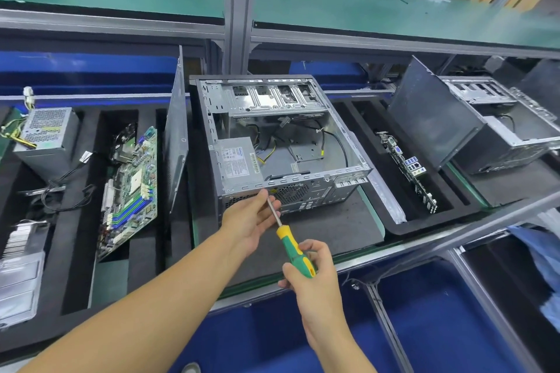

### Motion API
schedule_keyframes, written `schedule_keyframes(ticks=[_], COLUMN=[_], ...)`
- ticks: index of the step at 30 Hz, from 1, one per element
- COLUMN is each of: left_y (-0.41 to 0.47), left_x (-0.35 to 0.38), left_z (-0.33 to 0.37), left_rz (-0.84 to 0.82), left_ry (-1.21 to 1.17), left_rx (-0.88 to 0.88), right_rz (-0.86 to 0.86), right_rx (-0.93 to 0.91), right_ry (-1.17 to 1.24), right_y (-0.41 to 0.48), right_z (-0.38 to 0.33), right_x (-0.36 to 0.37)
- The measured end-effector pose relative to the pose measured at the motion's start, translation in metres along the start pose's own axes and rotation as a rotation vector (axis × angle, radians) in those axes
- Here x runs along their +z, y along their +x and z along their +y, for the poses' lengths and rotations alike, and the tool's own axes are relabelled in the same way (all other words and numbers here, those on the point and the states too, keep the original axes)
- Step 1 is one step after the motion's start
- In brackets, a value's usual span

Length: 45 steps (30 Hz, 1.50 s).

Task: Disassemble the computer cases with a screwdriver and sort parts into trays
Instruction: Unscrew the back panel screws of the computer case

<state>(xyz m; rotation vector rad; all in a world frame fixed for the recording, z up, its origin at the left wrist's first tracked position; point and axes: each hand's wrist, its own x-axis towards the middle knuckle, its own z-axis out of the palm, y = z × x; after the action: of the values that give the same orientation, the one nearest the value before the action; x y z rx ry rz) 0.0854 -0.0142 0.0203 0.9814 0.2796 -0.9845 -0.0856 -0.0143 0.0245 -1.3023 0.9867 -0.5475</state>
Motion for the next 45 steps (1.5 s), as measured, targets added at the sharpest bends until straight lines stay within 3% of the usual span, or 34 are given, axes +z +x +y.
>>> schedule_keyframes(ticks=[7,10,14,17,21,27,32,36,41,45], left_y=[0.010,0.014,0.015,0.022,0.037,0.071,0.114,0.139,0.167,0.192], left_x=[-0.016,-0.029,-0.029,-0.004,0.055,0.170,0.226,0.226,0.251,0.257], left_z=[-0.015,-0.022,-0.035,-0.053,-0.088,-0.155,-0.196,-0.216,-0.241,-0.247], left_rz=[0.007,-0.038,-0.090,-0.097,-0.221,-0.425,-0.367,-0.402,-0.855,-1.027], left_ry=[0.143,0.204,0.478,0.640,0.748,0.963,1.268,1.529,1.902,2.228], left_rx=[-0.086,-0.249,-0.418,-0.427,-0.439,-0.167,0.122,0.402,0.593,0.664], right_rz=[-0.179,-0.230,-0.105,0.038,0.107,0.062,0.002,0.013,0.060,0.054], right_rx=[0.064,0.162,0.202,0.174,0.142,0.151,0.197,0.240,0.294,0.313], right_ry=[0.026,0.180,0.274,0.400,0.443,0.311,0.093,0.083,0.145,0.147], right_y=[0.005,0.009,0.017,0.022,0.039,0.081,0.117,0.131,0.143,0.151], right_z=[-0.002,-0.001,0.013,0.018,0.013,-0.015,-0.022,-0.017,-0.006,-0.002], right_x=[-0.042,-0.062,-0.072,-0.083,-0.125,-0.218,-0.282,-0.313,-0.336,-0.347])
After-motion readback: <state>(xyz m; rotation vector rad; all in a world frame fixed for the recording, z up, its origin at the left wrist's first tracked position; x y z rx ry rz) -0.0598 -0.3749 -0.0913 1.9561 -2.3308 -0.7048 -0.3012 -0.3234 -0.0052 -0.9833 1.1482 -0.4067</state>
